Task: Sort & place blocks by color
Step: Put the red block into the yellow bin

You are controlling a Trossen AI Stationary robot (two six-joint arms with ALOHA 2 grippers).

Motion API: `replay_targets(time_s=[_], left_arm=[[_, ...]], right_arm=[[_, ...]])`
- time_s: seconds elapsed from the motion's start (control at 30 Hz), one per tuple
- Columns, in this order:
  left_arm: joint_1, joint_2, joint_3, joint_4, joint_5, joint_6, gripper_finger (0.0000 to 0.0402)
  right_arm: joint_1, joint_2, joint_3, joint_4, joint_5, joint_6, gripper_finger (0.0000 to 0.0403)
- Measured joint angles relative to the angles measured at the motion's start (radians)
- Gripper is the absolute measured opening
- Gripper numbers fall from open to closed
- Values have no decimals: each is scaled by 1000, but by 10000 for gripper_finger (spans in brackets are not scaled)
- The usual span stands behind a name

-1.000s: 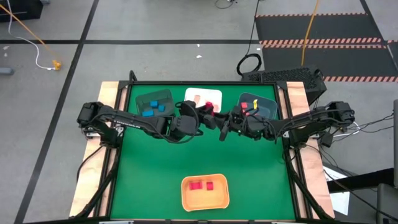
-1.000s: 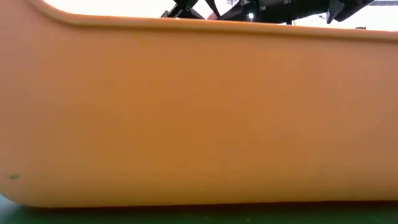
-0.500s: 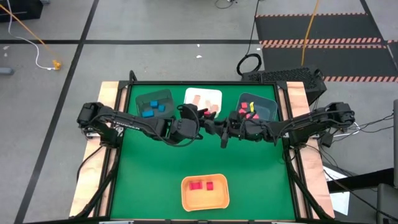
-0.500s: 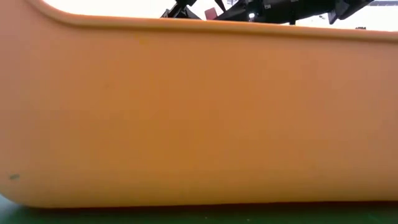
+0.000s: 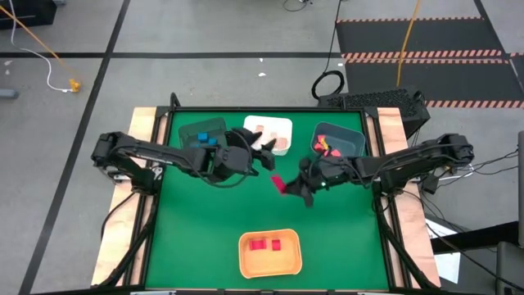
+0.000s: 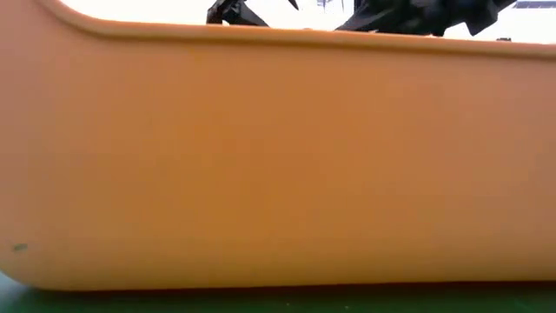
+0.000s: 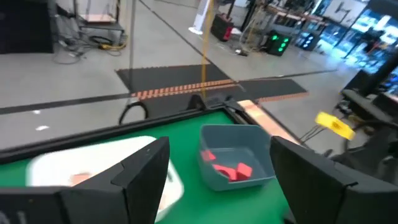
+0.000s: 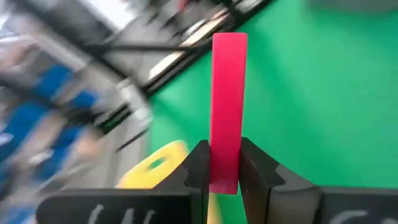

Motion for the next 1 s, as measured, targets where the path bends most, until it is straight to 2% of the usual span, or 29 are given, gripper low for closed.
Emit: replay_targets(time_s=[0.13,0.33,0.53,0.7,1.0], left_arm=[[12,-79,0,-164,-1,-53,279],[12,-195,2,-377,49,-165,280],[-13,-275,0,-511,96,-227,280],[-58,-281,-1,-508,100,-233,280],[-134,-297,0,-504,116,-256,280]], right_arm=[[53,-2,1,12,-148,63,40],[177,9,1,18,-151,97,40],[297,78,1,214,-56,115,40],[368,199,2,336,57,139,40],[414,359,2,414,85,195,40]])
